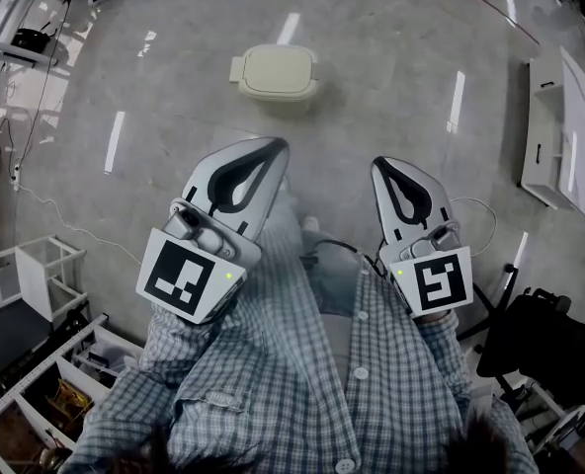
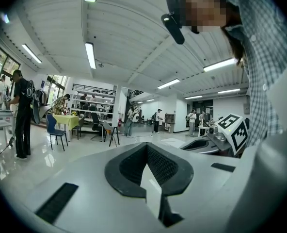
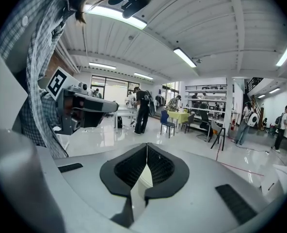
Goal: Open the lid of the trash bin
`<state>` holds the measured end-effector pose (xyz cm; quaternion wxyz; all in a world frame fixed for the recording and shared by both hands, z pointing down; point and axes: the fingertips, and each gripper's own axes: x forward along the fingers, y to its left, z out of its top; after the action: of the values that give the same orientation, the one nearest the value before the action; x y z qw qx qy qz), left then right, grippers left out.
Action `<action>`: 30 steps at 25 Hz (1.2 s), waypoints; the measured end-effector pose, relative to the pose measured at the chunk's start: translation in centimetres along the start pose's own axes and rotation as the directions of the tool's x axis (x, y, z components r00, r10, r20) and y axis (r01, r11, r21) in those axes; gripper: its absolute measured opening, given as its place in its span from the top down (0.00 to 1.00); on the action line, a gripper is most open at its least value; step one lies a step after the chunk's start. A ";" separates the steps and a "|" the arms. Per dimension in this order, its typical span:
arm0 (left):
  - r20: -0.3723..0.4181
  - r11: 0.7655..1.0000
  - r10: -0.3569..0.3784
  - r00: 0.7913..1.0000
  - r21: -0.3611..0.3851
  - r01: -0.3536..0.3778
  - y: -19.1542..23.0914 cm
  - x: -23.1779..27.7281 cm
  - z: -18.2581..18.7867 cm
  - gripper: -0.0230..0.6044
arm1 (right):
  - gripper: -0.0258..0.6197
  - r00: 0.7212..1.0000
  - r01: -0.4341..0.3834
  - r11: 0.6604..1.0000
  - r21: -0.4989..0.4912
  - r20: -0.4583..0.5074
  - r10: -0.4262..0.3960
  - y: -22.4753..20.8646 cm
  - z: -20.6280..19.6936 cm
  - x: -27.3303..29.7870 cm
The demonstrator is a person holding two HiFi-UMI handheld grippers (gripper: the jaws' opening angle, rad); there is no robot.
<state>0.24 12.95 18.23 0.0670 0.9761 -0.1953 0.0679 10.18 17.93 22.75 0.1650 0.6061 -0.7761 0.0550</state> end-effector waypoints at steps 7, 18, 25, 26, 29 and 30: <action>-0.007 1.000 0.001 1.000 0.001 -0.001 3.4 1.4 0.5 0.96 | 0.93 1.000 -0.003 1.000 -0.003 -0.011 0.003 -1.0 1.1 3.4; -0.008 1.000 -0.003 1.000 0.006 0.003 9.0 2.7 1.3 0.96 | 0.93 1.000 0.001 1.000 -0.019 -0.021 -0.001 -1.9 3.1 8.9; 0.000 1.000 -0.005 1.000 0.001 0.005 12.8 3.1 1.7 0.96 | 0.93 0.999 0.020 0.999 -0.031 -0.032 -0.021 -2.2 4.5 12.3; 0.002 1.000 -0.007 1.000 0.005 0.007 13.3 3.2 1.8 0.96 | 0.93 0.999 0.027 0.999 -0.036 -0.037 -0.028 -2.4 4.6 12.7; 0.007 1.000 -0.009 1.000 0.014 0.009 14.7 3.4 1.9 0.96 | 0.93 0.999 0.025 0.999 -0.047 -0.029 -0.026 -2.3 5.1 14.1; 0.008 1.000 -0.010 1.000 0.016 0.010 15.2 3.3 1.9 0.96 | 0.93 0.999 0.025 0.999 -0.046 -0.029 -0.026 -2.1 5.2 14.7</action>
<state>-2.44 -2.46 18.45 0.0590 0.9779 -0.1900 0.0650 8.11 2.35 22.31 0.1907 0.6111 -0.7669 0.0440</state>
